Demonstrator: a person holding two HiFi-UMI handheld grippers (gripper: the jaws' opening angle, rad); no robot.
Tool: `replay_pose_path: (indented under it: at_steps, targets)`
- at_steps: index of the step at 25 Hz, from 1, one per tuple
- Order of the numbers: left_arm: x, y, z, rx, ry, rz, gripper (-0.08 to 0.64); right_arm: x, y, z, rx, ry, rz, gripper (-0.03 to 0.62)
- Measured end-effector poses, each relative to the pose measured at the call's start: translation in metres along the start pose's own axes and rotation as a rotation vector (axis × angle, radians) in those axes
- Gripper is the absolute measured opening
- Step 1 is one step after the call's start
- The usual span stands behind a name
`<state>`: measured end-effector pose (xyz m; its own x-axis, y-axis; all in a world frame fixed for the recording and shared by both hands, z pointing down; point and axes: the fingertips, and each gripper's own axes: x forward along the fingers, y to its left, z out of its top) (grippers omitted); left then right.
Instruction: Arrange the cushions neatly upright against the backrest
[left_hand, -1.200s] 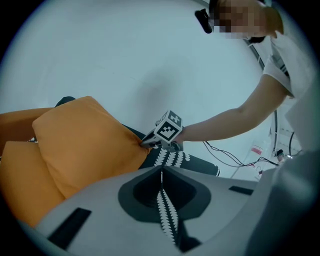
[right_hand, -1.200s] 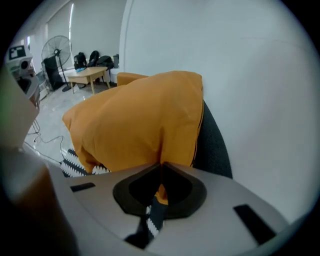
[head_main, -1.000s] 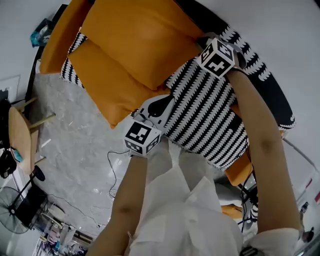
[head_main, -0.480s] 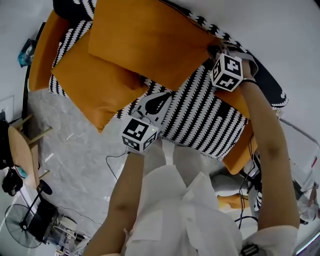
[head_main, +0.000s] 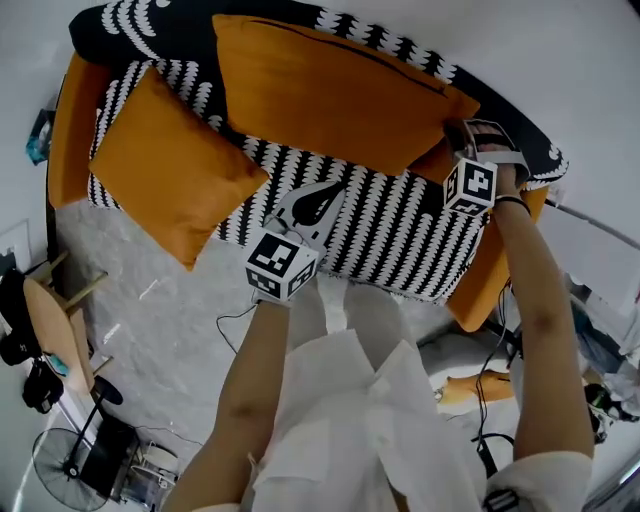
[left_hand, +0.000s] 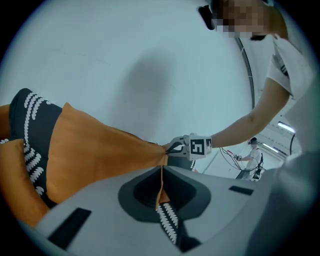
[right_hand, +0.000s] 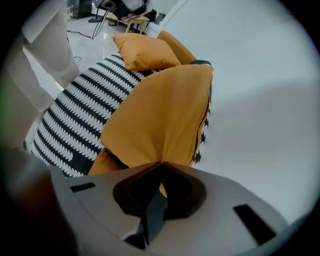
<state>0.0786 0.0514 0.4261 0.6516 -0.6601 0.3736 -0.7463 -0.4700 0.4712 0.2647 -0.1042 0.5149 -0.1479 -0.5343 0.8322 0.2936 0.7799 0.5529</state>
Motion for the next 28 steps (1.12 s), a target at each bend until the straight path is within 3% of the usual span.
replay_pose_path:
  at_steps: [7,21,24,28]
  targets:
    - [0.015,-0.025,-0.005,0.016,0.012,-0.042,0.023,-0.013,0.016,-0.034,-0.012,0.039,-0.047,0.014]
    - [0.003,-0.025,0.000,0.017,-0.003,-0.026,0.023,-0.019,0.019,-0.034,0.098,0.086,-0.014,0.091]
    - [-0.007,-0.019,0.005,0.013,-0.014,-0.015,0.023,-0.031,0.010,-0.023,0.208,0.056,-0.028,0.095]
    - [-0.027,-0.009,0.011,0.007,-0.029,0.007,0.023,-0.055,0.001,0.008,0.532,-0.042,-0.026,0.097]
